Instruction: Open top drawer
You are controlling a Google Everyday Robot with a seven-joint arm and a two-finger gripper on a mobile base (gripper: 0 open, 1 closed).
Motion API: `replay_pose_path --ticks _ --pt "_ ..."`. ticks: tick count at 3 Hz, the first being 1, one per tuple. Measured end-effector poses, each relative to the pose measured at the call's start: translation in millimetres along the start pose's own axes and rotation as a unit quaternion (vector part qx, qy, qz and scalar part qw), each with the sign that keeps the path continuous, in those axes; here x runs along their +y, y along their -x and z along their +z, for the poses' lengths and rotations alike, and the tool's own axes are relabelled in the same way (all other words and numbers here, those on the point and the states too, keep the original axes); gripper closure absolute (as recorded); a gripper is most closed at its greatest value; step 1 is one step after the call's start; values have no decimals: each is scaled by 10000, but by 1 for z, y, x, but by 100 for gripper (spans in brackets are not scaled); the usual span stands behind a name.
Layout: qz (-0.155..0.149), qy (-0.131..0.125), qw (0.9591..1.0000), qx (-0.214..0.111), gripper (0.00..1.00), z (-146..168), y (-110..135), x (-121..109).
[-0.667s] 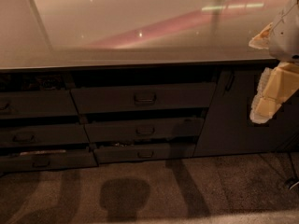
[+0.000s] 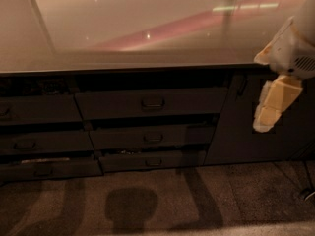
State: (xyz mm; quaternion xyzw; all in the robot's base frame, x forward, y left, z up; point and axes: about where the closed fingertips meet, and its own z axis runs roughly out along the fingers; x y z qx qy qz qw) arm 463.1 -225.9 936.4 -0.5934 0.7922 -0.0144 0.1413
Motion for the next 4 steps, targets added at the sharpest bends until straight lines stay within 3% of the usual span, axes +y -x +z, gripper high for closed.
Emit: replay_pose_path --ticks 2,3,4 --pt "-51 795 9968 102 0 91 -10 -14" --pt "-46 813 9966 102 0 94 -11 -14" --pt "-447 392 9981 183 0 91 -9 -4"
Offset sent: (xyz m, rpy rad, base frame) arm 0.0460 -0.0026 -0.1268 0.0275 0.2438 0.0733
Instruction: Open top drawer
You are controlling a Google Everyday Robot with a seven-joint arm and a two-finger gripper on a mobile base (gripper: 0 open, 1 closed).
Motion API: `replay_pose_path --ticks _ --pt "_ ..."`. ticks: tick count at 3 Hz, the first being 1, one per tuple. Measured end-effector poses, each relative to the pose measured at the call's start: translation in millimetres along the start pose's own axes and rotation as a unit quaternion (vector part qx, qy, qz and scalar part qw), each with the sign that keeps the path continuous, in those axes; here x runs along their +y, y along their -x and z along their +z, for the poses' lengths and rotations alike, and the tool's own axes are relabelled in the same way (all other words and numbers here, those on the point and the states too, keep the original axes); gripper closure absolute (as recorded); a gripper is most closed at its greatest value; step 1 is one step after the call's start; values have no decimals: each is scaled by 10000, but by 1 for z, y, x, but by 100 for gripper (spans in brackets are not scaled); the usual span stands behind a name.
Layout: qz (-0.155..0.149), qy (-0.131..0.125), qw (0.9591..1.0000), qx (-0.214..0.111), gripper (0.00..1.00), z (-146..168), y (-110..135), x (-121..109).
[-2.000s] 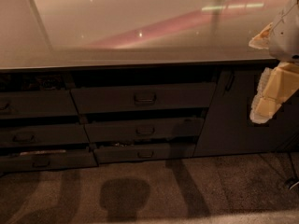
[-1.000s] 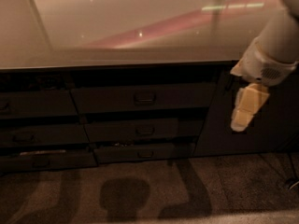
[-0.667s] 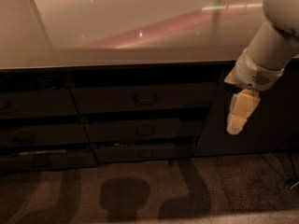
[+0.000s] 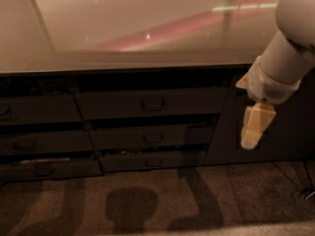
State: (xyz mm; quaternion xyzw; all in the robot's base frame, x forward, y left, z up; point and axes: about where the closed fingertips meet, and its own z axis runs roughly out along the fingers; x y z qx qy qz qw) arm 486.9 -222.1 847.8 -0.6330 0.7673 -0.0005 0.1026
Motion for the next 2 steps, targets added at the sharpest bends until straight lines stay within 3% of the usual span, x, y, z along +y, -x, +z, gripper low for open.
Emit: replay_pose_path --ticks 1,2 --pt "-745 -618 9953 32 0 -4 5 26" --pt "-927 -868 9919 1 0 -1 7 22"
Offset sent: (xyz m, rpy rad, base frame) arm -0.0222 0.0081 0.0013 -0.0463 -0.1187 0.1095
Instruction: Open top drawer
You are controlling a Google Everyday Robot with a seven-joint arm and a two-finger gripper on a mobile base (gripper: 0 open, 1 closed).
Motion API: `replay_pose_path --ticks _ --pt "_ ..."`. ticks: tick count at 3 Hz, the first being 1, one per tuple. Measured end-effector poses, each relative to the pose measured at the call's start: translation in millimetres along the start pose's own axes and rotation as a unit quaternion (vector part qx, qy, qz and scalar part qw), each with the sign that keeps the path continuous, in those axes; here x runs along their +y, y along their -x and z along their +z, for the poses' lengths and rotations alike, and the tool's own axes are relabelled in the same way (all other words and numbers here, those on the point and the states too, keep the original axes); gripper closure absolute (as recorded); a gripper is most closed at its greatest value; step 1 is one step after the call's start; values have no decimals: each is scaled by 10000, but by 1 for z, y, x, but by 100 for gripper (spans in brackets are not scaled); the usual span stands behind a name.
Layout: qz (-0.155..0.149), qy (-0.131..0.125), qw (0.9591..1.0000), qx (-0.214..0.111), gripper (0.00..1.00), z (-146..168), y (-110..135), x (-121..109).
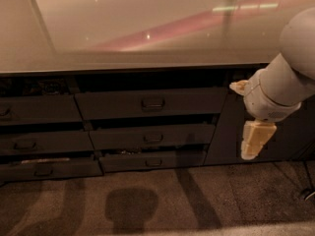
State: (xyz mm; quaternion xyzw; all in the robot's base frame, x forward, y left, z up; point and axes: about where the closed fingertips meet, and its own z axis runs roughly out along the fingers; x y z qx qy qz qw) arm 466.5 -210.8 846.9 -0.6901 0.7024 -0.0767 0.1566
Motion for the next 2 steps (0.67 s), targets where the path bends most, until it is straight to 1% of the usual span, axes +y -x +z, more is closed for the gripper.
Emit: replay_pose_path --ticks 1,2 --pt "9 -8 10000 -1 0 -1 0 -1" --pt "143 -30 9999 6 0 -1 -6 -5"
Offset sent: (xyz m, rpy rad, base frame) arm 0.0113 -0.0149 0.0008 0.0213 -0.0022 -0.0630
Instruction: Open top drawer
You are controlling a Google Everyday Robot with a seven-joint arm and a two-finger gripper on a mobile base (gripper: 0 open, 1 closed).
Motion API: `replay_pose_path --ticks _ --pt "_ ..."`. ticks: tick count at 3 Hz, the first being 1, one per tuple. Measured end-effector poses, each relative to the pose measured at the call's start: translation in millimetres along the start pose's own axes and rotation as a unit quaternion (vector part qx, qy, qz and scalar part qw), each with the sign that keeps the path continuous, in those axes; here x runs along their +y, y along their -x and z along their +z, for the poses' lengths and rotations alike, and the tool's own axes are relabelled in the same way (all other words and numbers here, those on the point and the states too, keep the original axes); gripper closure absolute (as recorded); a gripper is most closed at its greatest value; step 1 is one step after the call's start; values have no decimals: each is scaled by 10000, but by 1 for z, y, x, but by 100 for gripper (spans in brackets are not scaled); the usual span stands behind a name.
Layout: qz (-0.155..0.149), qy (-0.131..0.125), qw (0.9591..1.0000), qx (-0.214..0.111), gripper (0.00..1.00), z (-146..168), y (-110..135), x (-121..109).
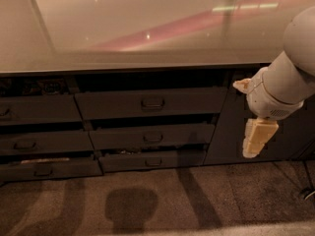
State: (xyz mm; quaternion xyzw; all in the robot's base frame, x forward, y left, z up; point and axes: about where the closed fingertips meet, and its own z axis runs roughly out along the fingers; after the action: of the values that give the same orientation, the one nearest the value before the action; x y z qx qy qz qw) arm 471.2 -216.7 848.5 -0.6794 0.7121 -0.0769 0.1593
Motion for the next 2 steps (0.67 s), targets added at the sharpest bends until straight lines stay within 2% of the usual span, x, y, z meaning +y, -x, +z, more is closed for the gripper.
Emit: replay_pose_path --ticks 1,2 --pt "-393 113 9992 51 0 22 38 -14" --pt "-1058 272 9940 90 0 46 95 -14"
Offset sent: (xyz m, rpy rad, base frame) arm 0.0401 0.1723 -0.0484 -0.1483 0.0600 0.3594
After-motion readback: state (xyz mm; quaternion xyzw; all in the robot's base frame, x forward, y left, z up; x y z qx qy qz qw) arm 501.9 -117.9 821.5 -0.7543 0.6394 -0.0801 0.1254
